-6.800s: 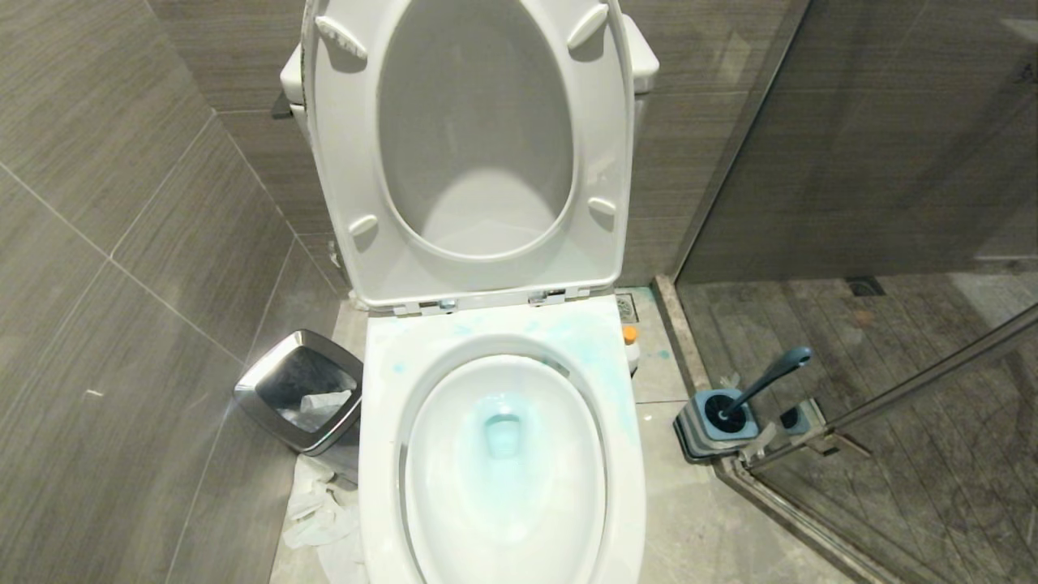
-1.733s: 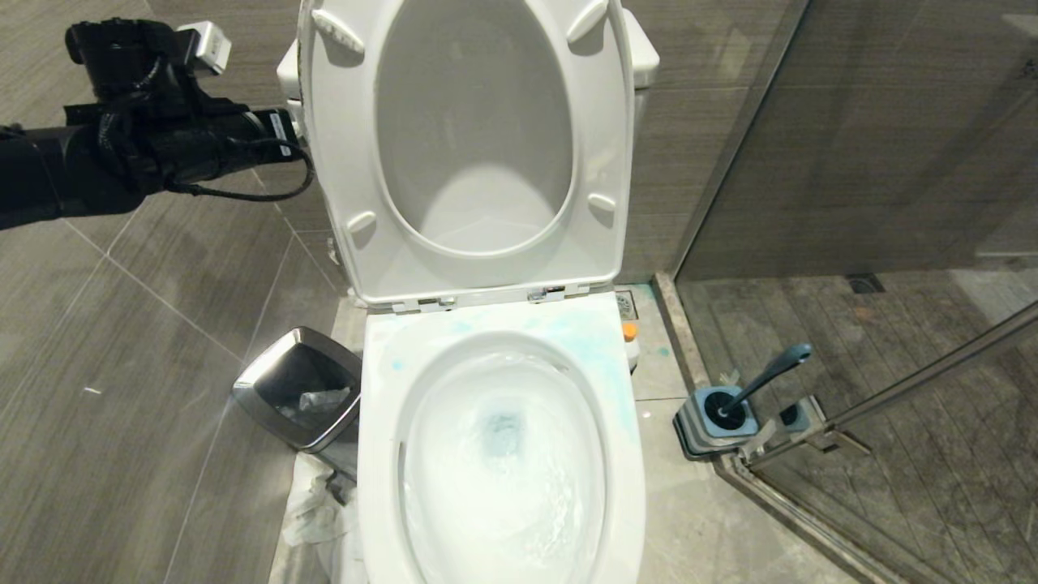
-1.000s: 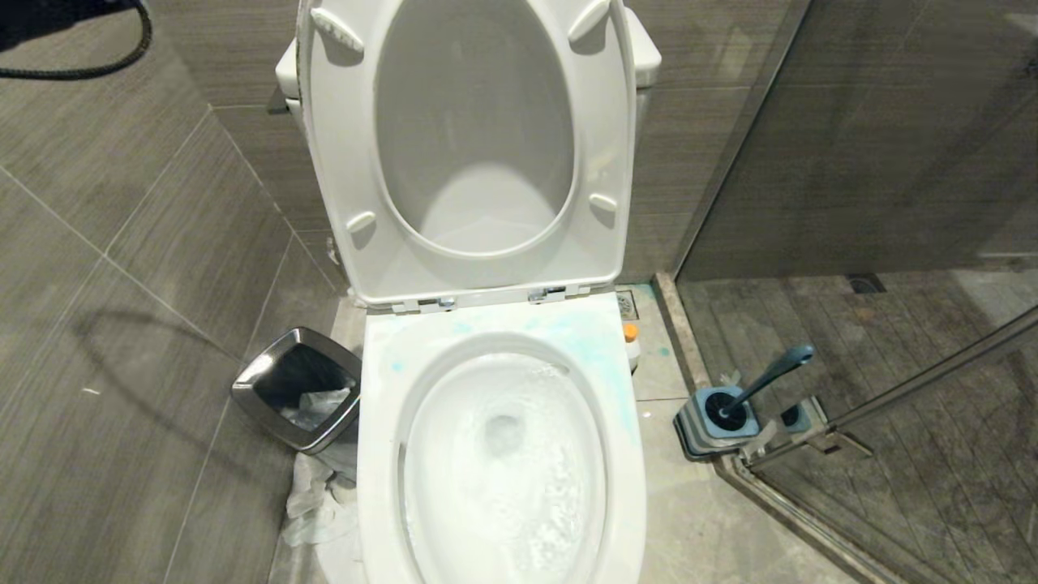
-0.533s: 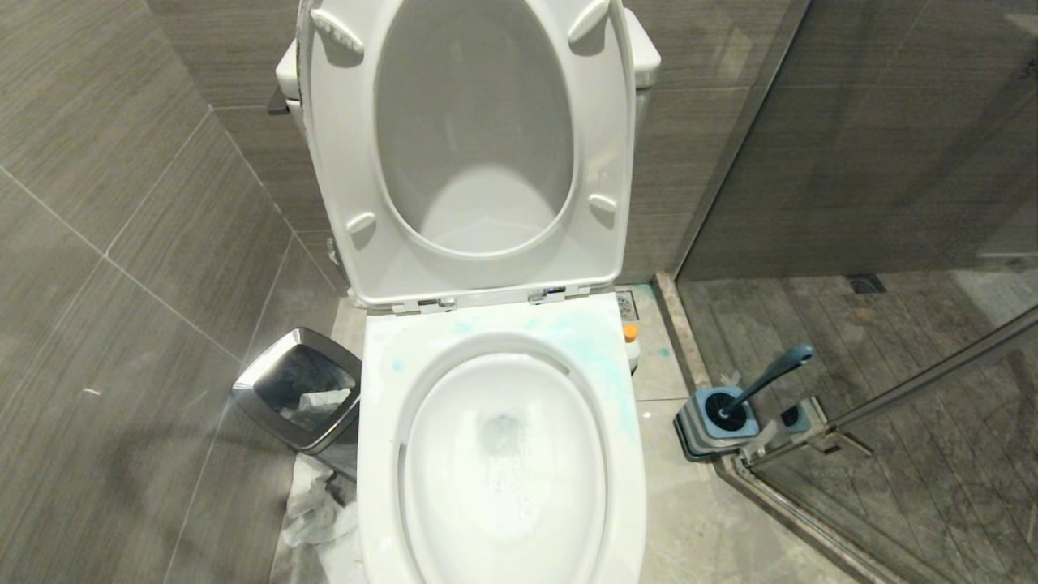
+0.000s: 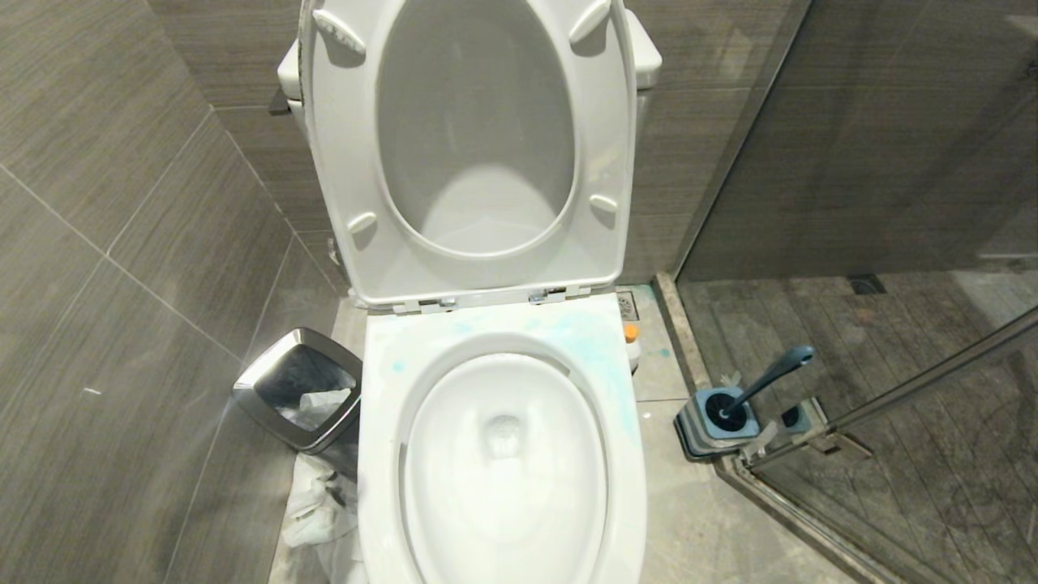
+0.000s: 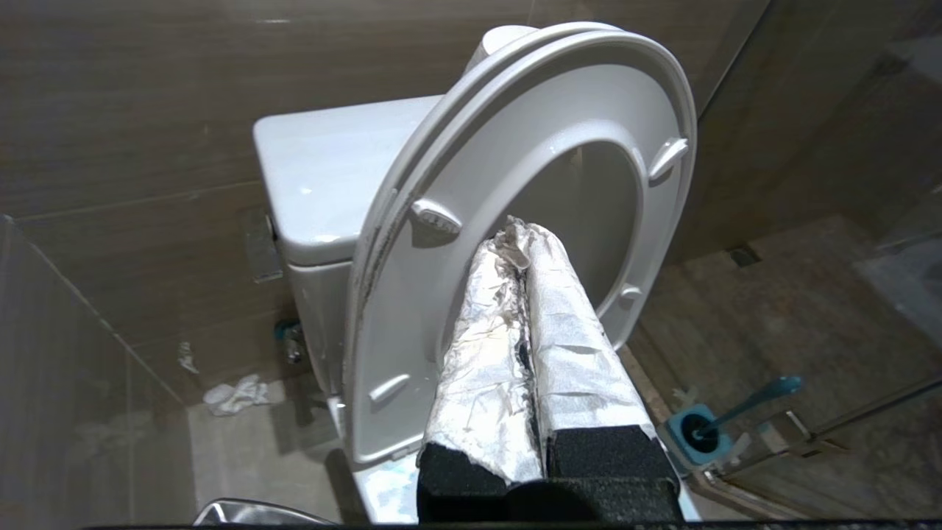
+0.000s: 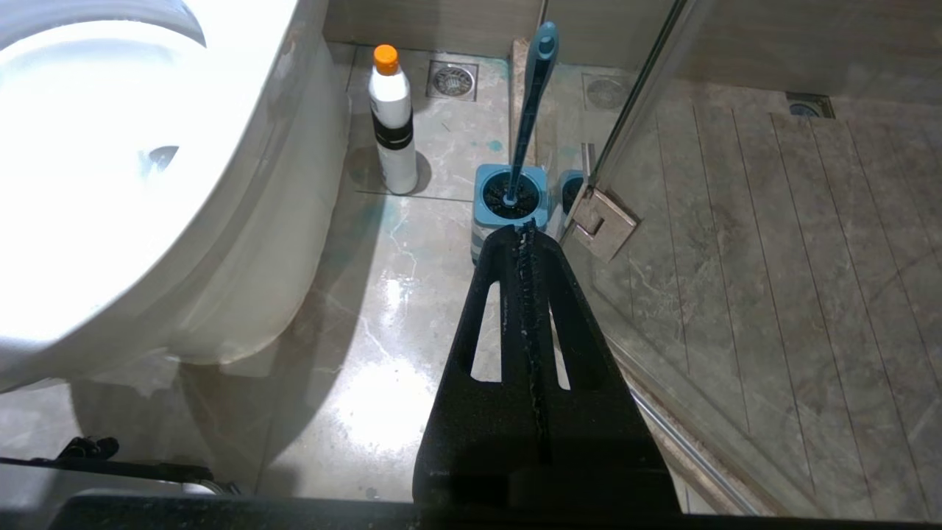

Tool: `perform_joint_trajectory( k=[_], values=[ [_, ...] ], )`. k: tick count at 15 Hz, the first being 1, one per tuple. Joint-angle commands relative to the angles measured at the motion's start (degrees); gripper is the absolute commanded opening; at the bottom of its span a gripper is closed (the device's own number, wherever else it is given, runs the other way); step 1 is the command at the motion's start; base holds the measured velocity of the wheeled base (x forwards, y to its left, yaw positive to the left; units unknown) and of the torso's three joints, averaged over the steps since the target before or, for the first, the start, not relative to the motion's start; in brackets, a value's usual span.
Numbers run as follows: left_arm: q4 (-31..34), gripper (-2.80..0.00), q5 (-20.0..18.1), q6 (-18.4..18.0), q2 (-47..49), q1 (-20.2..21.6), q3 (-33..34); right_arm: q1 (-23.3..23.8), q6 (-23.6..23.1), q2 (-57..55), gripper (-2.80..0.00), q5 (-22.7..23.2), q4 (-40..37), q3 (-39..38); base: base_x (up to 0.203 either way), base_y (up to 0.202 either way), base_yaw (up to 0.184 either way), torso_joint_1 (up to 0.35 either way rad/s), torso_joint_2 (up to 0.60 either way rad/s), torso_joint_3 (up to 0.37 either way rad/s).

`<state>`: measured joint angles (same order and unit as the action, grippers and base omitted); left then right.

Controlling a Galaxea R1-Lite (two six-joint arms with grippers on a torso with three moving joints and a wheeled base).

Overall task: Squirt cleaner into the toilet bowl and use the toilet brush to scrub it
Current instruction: Close the toilet lid

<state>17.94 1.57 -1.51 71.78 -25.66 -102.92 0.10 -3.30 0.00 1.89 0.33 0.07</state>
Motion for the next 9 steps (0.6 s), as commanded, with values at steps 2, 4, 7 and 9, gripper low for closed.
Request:
perform_joint_trajectory(
  k=[2,4,7,9],
  values=[
    [-2.69,-2.8,-0.37,1.42,-0.51,-0.27,1.16,-0.01,-0.04,-0.09,-2.8,0.04,0.02,0.01,0.0,0.0,0.0,0.0,0.0,0.0],
    [-3.2,-2.8,-4.68,6.0,0.1,-0.19,1.62,-0.08,-0.05,-0.09,-2.8,0.04,0.02,0.01,0.0,0.0,0.0,0.0,0.0,0.0],
    [-7.76,-2.8,-15.07,15.61,2.99,3.62,2.35,-0.01,-0.04,-0.09,-2.8,0.04,0.02,0.01,0.0,0.0,0.0,0.0,0.0,0.0],
    [-16.94,-2.8,-22.22,18.62,8.82,10.38,1.73,-0.01,-0.05,-0.09,-2.8,0.04,0.02,0.01,0.0,0.0,0.0,0.0,0.0,0.0]
  ],
)
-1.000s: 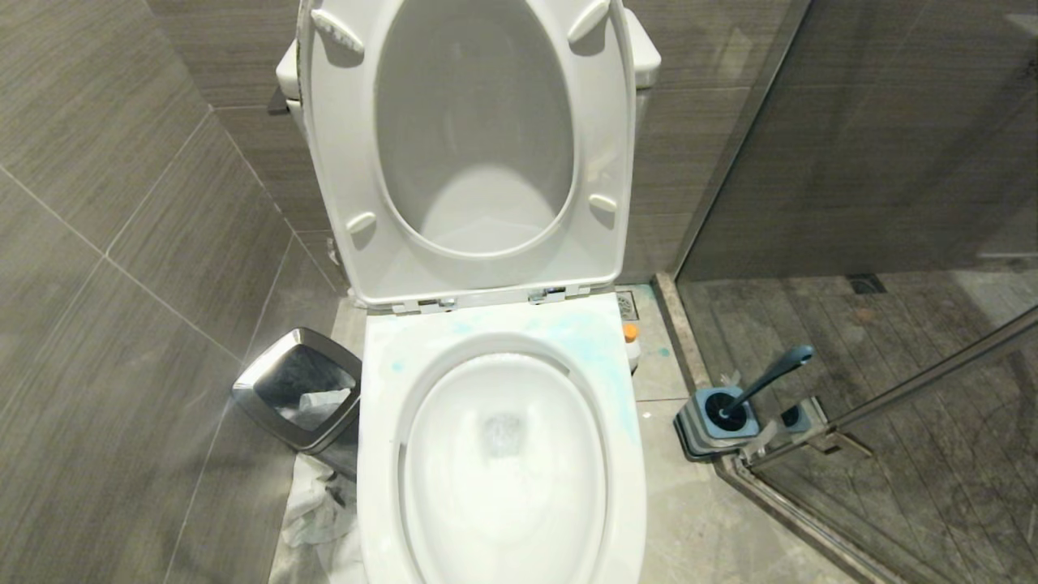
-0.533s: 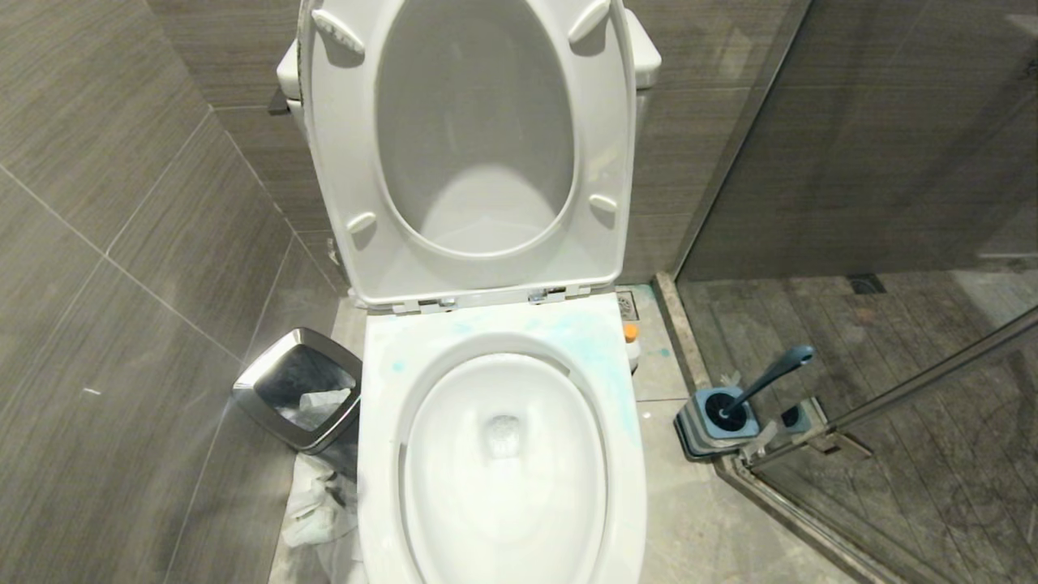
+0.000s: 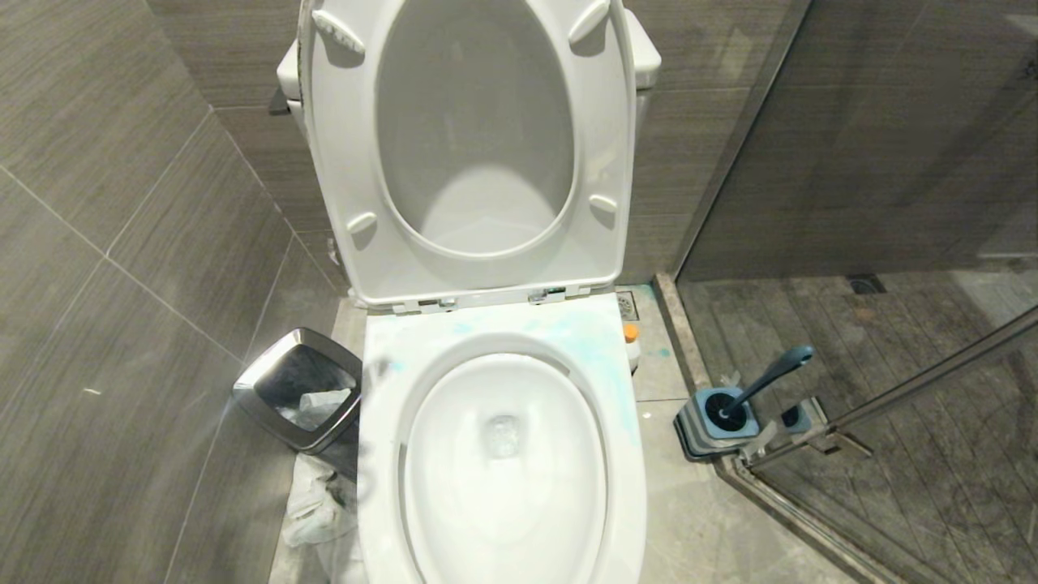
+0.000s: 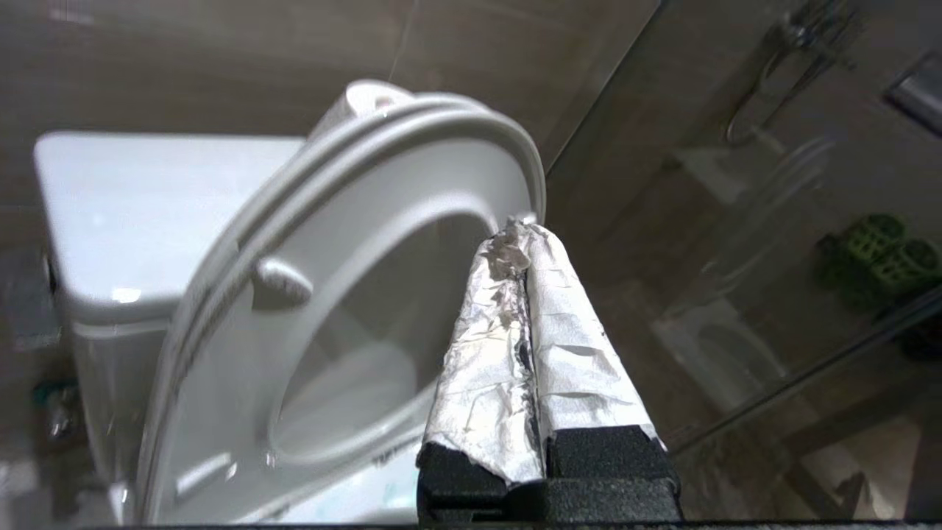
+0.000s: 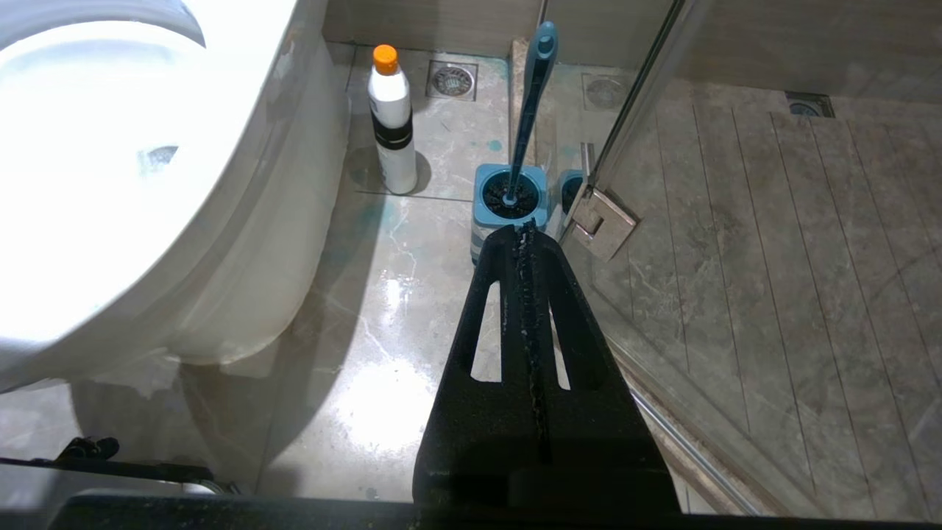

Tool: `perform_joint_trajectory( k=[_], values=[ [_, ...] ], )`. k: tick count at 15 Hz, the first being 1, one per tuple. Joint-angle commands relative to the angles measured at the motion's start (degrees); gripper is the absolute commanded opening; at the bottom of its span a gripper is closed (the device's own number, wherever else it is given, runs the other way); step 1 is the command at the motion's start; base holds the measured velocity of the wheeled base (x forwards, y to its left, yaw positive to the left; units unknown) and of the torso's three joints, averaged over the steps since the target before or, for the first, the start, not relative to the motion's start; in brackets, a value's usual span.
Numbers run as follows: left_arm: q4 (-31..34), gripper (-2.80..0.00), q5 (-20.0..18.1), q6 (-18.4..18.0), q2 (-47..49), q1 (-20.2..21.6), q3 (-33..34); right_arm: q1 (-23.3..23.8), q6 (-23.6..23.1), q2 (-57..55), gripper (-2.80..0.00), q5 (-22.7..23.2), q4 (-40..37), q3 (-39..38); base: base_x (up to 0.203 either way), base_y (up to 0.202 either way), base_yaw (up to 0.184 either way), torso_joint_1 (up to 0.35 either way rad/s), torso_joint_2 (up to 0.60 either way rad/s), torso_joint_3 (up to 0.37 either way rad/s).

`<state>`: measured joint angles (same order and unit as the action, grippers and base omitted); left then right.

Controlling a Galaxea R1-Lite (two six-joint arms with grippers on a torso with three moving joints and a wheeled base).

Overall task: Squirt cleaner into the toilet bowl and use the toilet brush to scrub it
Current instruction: Close the toilet lid

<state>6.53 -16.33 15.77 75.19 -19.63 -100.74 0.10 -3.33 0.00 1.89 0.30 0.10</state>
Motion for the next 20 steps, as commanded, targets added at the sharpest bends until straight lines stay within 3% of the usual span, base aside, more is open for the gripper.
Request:
perform_joint_trajectory(
  k=[1,3,6,11,20],
  values=[
    [-11.16,-2.8,-8.11,2.43,10.03,7.55,-1.38,-0.01,-0.1,-0.09,-2.8,0.04,0.05,-0.01,0.0,0.0,0.0,0.0,0.0,0.0],
    [-21.61,-2.8,-13.73,4.66,18.71,11.87,-3.24,-0.01,-0.04,-0.09,-2.8,0.04,0.05,-0.01,0.0,0.0,0.0,0.0,0.0,0.0],
    [-30.24,-2.8,-16.56,6.28,28.27,16.96,-5.51,-0.01,-0.02,-0.09,-2.8,0.04,0.05,-0.01,0.0,0.0,0.0,0.0,0.0,0.0],
    [-31.44,-2.8,-14.15,8.21,36.36,19.34,-10.57,-0.01,-0.01,-0.09,-2.8,0.04,0.05,-0.01,0.0,0.0,0.0,0.0,0.0,0.0],
    [-32.19,-2.8,-14.52,9.19,38.36,18.05,-10.65,-0.01,-0.05,-0.09,-2.8,0.04,0.05,-0.01,0.0,0.0,0.0,0.0,0.0,0.0]
  ],
)
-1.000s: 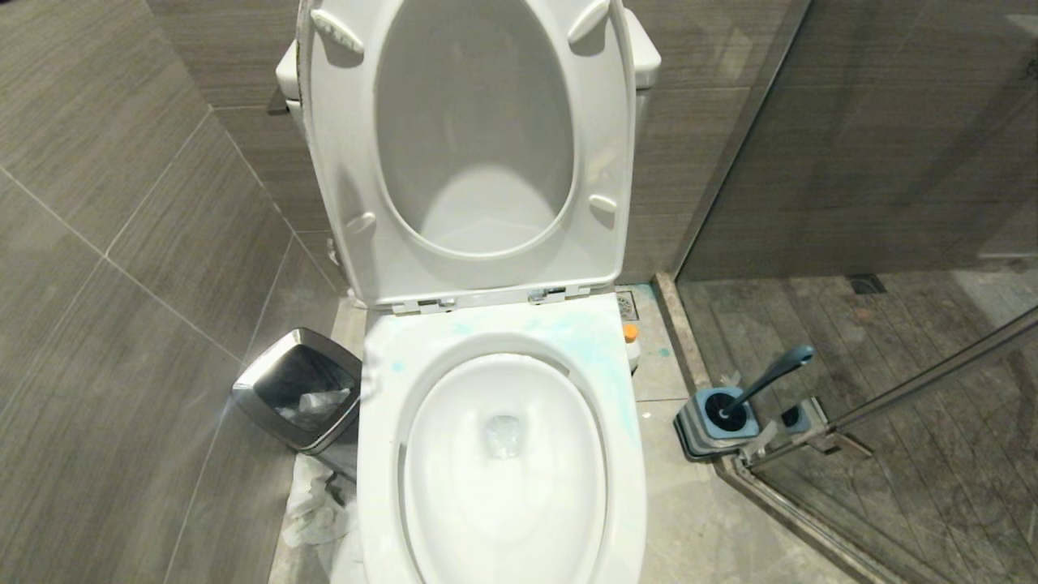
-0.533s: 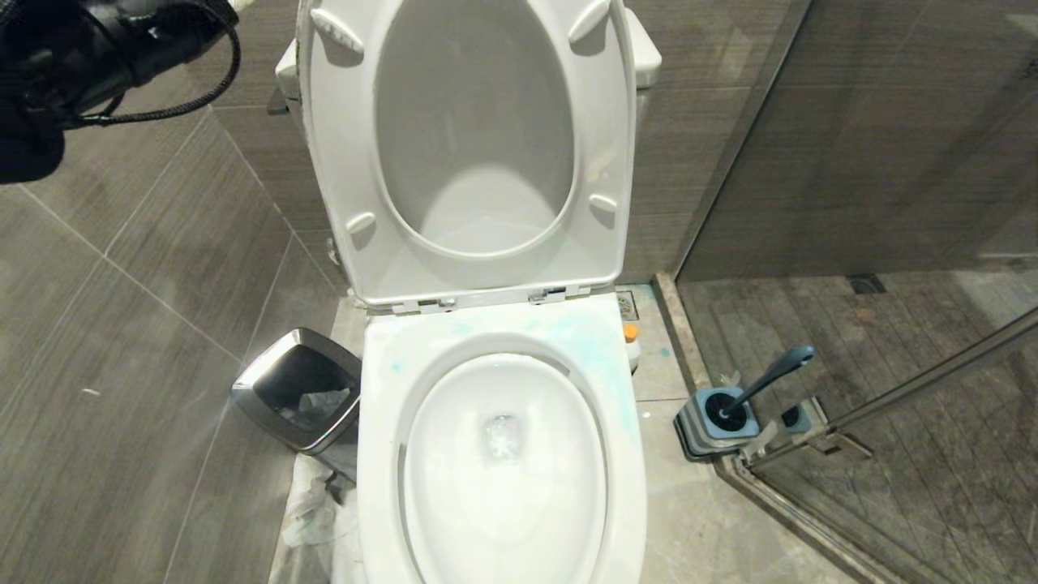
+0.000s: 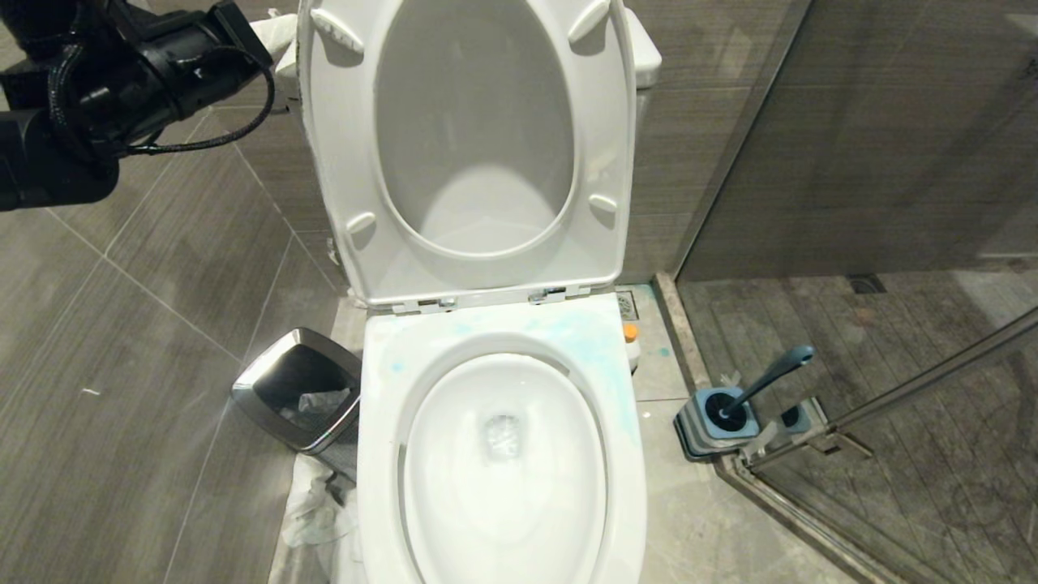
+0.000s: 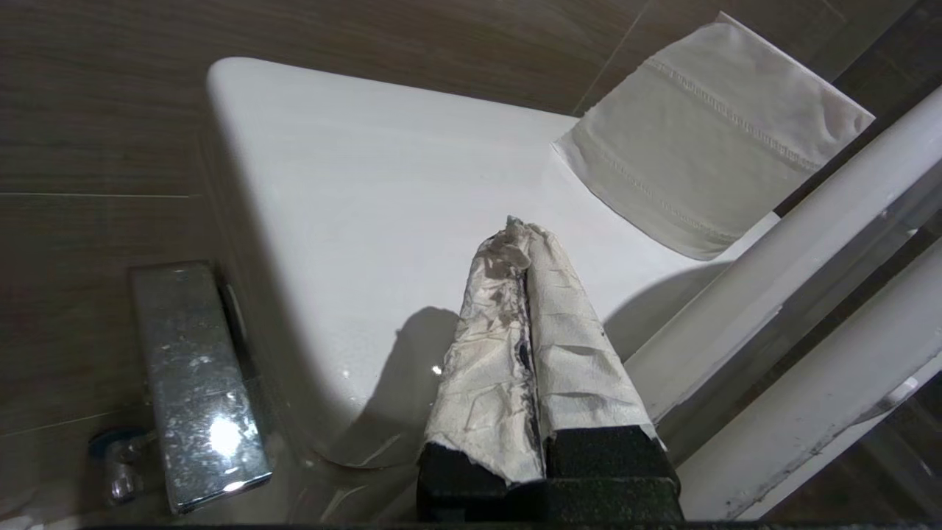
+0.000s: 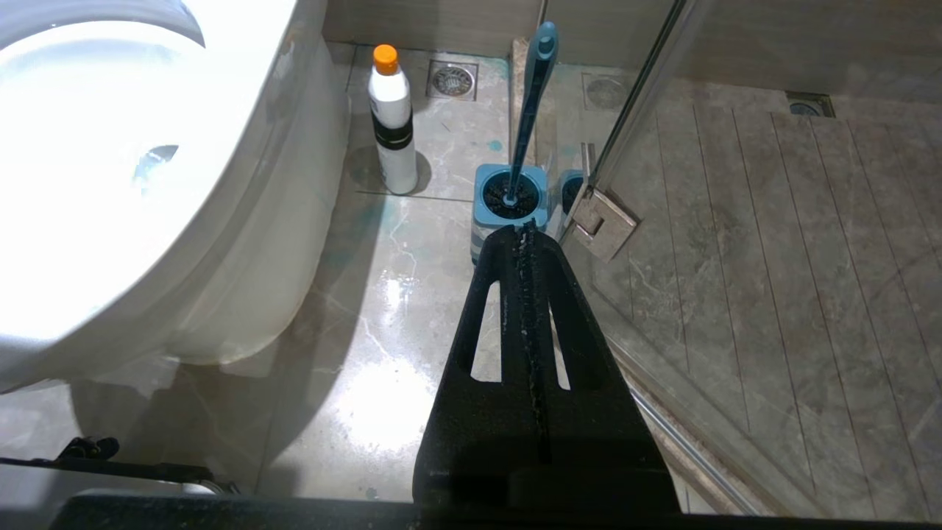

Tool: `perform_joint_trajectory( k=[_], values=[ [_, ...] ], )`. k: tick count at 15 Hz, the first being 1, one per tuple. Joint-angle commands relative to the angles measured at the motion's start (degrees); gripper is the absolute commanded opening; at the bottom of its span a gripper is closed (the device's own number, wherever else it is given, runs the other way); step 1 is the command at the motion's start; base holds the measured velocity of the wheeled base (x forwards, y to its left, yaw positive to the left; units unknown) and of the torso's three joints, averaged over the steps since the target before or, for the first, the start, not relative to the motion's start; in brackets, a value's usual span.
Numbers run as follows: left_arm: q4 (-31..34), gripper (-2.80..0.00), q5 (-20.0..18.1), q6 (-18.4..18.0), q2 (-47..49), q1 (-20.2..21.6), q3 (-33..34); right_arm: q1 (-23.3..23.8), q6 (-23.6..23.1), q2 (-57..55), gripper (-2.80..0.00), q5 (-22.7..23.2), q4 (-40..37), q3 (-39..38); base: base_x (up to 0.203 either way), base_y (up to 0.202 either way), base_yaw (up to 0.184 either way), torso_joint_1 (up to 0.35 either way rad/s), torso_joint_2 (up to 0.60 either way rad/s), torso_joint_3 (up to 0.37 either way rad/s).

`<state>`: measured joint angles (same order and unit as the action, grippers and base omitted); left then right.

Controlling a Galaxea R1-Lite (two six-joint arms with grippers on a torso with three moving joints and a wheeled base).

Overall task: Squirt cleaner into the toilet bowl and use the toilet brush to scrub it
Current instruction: Close the toilet lid

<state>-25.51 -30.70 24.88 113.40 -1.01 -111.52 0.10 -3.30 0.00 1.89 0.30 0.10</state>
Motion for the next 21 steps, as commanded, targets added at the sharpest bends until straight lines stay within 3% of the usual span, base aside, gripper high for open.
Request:
perform_joint_trajectory(
  k=[1,3,6,9,11,14,21],
  values=[
    [-0.15,-2.8,-0.15,0.08,0.16,-1.03,0.25,-0.01,-0.04,-0.09,-2.8,0.04,0.05,-0.01,0.0,0.0,0.0,0.0,0.0,0.0],
    [-0.15,-2.8,-0.23,0.0,0.04,-1.92,0.46,-0.01,-0.12,-0.09,-2.8,0.04,0.05,-0.01,0.0,0.0,0.0,0.0,0.0,0.0],
    [-0.06,-2.8,-4.5,-0.25,-0.88,-2.48,2.25,-0.01,-0.04,-0.09,-2.8,0.04,0.05,-0.01,0.0,0.0,0.0,0.0,0.0,0.0],
    [-0.06,-2.8,-5.9,-0.18,-2.76,-2.44,5.64,-0.09,-0.04,-0.09,-2.8,0.04,0.05,-0.01,0.0,0.0,0.0,0.0,0.0,0.0],
    [-0.19,-2.8,-6.22,-0.22,-4.97,-2.42,10.52,-0.01,-0.04,-0.09,-2.8,0.04,0.05,-0.01,0.0,0.0,0.0,0.0,0.0,0.0],
    [-0.38,-2.8,-10.8,-0.77,-9.14,-1.68,18.59,-0.01,-0.04,-0.09,-2.8,0.04,0.05,-0.01,0.0,0.0,0.0,0.0,0.0,0.0],
    [-0.35,-2.8,-16.35,-1.99,-22.46,0.02,37.28,-0.01,-0.04,-0.09,-2.8,0.04,0.05,-0.01,0.0,0.0,0.0,0.0,0.0,0.0]
  ],
)
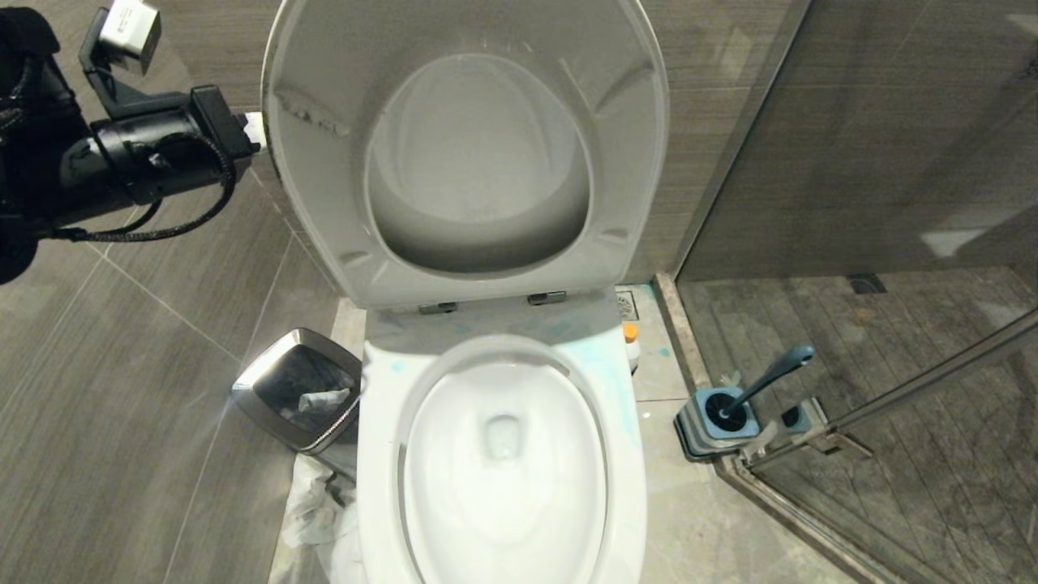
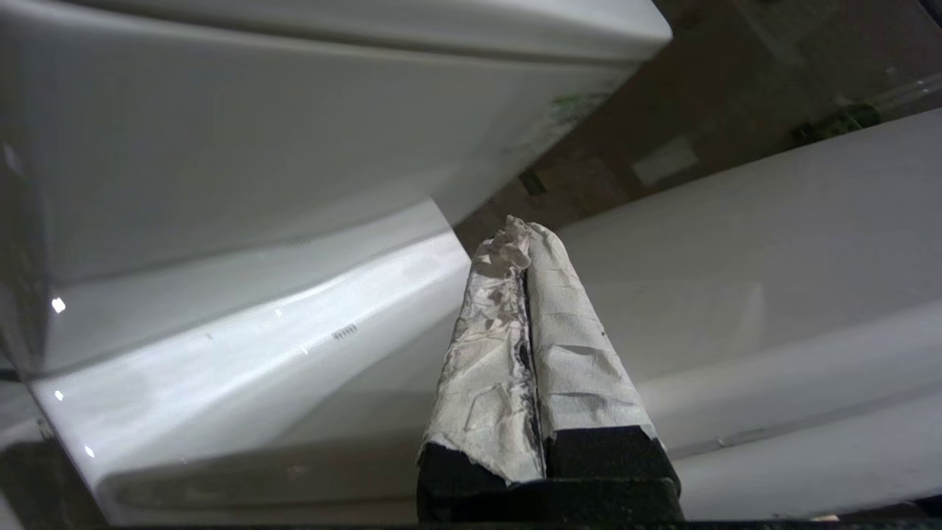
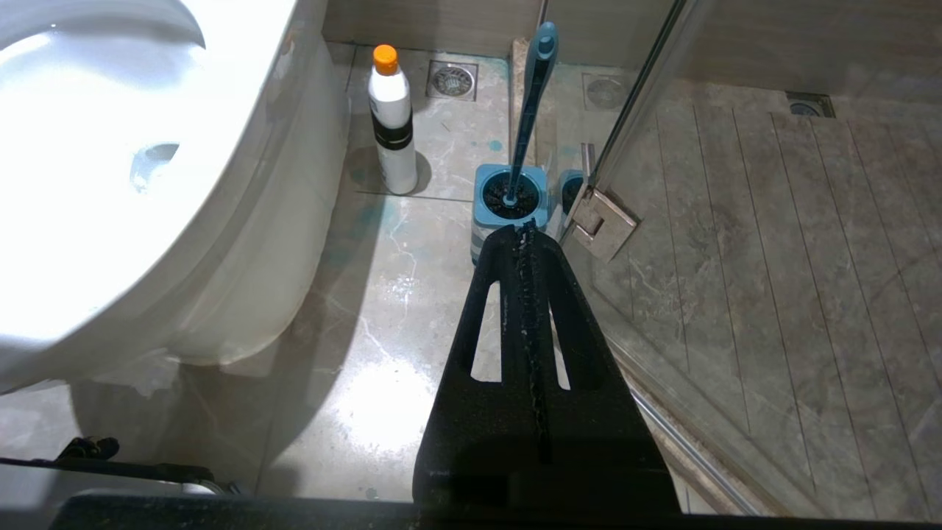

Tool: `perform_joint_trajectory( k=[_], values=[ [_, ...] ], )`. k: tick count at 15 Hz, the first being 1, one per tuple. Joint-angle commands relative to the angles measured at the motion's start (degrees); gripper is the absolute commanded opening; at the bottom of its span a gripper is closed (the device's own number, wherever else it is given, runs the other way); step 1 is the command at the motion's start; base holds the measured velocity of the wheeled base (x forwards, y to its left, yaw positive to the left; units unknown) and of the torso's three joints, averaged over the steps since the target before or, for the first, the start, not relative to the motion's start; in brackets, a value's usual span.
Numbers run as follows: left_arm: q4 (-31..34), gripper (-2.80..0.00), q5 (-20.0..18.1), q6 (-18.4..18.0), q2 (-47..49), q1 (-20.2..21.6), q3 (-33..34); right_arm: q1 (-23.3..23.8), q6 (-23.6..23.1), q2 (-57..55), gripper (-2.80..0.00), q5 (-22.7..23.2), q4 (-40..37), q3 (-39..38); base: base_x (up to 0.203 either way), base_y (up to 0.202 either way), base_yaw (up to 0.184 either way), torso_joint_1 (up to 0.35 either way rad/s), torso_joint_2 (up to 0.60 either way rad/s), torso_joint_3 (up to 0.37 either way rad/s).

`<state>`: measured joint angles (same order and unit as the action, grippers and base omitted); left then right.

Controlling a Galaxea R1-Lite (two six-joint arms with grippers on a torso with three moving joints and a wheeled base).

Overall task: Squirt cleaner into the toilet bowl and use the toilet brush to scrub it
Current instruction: Close the toilet lid

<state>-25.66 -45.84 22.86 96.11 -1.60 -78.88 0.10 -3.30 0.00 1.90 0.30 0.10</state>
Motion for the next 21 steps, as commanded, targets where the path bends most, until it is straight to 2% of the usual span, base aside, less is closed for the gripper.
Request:
perform_joint_trajectory(
  k=[1,5,8,10,12,14,17,18,19,20,21],
  values=[
    [-0.17,-2.8,-3.04,-0.3,-7.48,1.25,7.79,-0.07,-0.07,-0.09,-2.8,0.03,0.05,-0.01,0.0,0.0,0.0,0.0,0.0,0.0],
    [0.03,-2.8,-10.16,-2.88,-16.09,3.18,20.87,-0.01,-0.04,-0.09,-2.8,0.03,0.05,-0.01,0.0,0.0,0.0,0.0,0.0,0.0],
    [0.13,-2.8,-11.95,-6.27,-21.87,3.44,31.42,-0.01,-0.04,-0.09,-2.8,0.03,0.05,-0.01,0.0,0.0,0.0,0.0,0.0,0.0],
    [2.04,-2.8,-12.04,-6.87,-24.31,3.37,32.16,-0.01,-0.04,-0.09,-2.8,0.03,0.05,-0.01,0.0,0.0,0.0,0.0,0.0,0.0],
    [2.21,-2.8,-11.97,-5.92,-24.61,3.36,28.67,-0.01,-0.04,-0.09,-2.8,-0.05,0.05,-0.01,0.0,0.0,0.0,0.0,0.0,0.0],
    [2.29,-2.8,-11.18,-2.89,-24.59,3.64,21.9,-0.01,-0.04,-0.09,-2.8,0.03,0.05,-0.01,0.0,0.0,0.0,0.0,0.0,0.0],
    [7.02,-2.8,-6.28,6.39,-24.53,3.36,11.83,-0.01,-0.04,-0.09,-2.8,0.03,0.05,-0.01,0.0,0.0,0.0,0.0,0.0,0.0],
    [9.48,-2.8,-3.77,7.02,-23.94,3.21,9.69,-0.01,-0.04,-0.09,-2.8,0.03,0.05,-0.01,0.0,0.0,0.0,0.0,0.0,0.0],
    [13.87,-2.8,-0.66,7.14,-23.21,3.35,6.2,-0.01,-0.04,-0.09,-2.8,0.03,0.05,-0.01,0.0,0.0,0.0,0.0,0.0,0.0],
    [22.64,-2.8,2.84,6.94,-22.56,3.84,1.17,-0.01,-0.04,-0.09,-2.8,0.03,0.05,-0.01,0.0,0.0,0.0,0.0,0.0,0.0],
    [34.72,-2.8,6.69,6.22,-21.84,4.22,-3.87,-0.01,-0.04,-0.09,-2.8,0.02,0.05,-0.01,0.0,0.0,0.0,0.0,0.0,0.0]
  ],
)
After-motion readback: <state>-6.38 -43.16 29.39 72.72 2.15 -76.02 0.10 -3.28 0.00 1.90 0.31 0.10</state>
